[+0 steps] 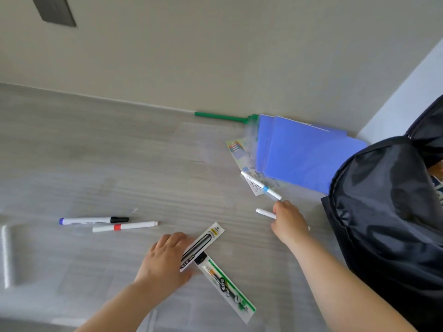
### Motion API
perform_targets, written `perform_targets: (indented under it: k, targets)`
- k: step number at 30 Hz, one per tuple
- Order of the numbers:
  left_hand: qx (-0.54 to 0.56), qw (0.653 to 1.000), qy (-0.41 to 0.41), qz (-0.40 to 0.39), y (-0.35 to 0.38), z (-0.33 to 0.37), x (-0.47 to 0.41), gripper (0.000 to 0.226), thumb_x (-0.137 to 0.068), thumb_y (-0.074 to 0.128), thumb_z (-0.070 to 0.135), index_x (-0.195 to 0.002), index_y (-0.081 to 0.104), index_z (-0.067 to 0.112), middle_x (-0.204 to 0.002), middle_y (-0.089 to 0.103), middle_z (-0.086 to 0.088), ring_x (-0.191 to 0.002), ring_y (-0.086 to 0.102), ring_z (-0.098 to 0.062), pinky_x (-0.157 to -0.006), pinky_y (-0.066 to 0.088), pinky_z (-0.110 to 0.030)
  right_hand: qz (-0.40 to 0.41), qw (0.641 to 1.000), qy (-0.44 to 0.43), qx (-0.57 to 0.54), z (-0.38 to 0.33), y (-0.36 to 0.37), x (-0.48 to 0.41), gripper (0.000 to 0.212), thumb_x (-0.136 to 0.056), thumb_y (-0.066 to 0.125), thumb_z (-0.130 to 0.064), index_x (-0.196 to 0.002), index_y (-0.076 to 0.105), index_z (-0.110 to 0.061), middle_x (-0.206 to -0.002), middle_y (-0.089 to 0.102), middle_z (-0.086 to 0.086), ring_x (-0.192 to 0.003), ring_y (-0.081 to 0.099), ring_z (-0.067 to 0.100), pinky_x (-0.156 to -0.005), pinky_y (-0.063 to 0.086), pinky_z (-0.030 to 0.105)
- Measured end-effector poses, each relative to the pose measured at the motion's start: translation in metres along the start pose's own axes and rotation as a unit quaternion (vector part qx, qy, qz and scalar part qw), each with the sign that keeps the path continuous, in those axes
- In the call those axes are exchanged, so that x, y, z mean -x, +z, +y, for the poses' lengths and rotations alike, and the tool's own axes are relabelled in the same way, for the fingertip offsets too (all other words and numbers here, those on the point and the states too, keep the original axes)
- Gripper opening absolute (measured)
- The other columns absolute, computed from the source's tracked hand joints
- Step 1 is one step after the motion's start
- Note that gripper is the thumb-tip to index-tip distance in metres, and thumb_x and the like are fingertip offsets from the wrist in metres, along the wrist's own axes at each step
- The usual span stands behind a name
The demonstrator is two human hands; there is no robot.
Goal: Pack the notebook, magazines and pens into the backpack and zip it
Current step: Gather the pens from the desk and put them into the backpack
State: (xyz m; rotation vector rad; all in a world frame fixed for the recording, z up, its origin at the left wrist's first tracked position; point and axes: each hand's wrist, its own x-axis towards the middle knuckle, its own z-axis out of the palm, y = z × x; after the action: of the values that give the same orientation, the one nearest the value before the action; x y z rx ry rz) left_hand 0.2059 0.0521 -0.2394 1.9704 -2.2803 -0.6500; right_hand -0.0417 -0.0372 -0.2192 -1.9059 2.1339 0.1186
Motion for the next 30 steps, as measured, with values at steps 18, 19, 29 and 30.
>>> perform_targets:
  k: [18,19,29,30]
  targets:
    - [0.054,0.987,-0.129,0.077,0.003,-0.011,0.027,0.035,-0.088,0.038,0.009,-0.119,0.049,0.022,-0.122,0.051,0.002,-0.107,0.056,-0.02,-0.078,0.045,-0.031,0.057,0.998,-0.027,0.03,-0.024,0.001,-0.05,0.024,-0.087,0.049,-0.013,-0.11,0.051,-0.005,-0.111,0.06,0.012,-0.1,0.059,0.031,-0.065,0.034,0.029]
    - [0.062,0.984,-0.146,0.086,0.0,-0.014,0.03,0.035,-0.089,0.038,0.008,-0.119,0.049,0.022,-0.124,0.051,0.003,-0.102,0.059,-0.023,-0.075,0.045,-0.032,0.055,0.998,-0.025,0.025,-0.026,-0.001,-0.045,0.022,-0.088,0.048,-0.014,-0.107,0.053,-0.005,-0.109,0.063,0.012,-0.1,0.059,0.031,-0.065,0.034,0.029]
    - [0.078,0.973,-0.189,0.108,-0.017,-0.06,0.063,0.025,-0.089,0.042,0.019,-0.109,0.052,0.028,-0.112,0.061,0.009,-0.101,0.058,-0.019,-0.068,0.041,-0.025,-0.044,0.995,-0.071,-0.063,-0.059,0.015,0.082,0.023,-0.091,0.042,-0.028,-0.068,0.039,-0.025,-0.062,0.047,-0.008,-0.074,0.052,0.027,-0.059,0.033,0.026]
    - [0.087,0.971,-0.193,0.11,-0.018,-0.066,0.068,0.022,-0.088,0.044,0.02,-0.107,0.053,0.027,-0.11,0.062,0.008,-0.099,0.058,-0.02,-0.066,0.04,-0.025,-0.059,0.994,-0.07,-0.067,-0.065,0.02,0.094,0.027,-0.089,0.045,-0.035,-0.065,0.037,-0.026,-0.063,0.045,-0.009,-0.073,0.051,0.023,-0.059,0.033,0.026]
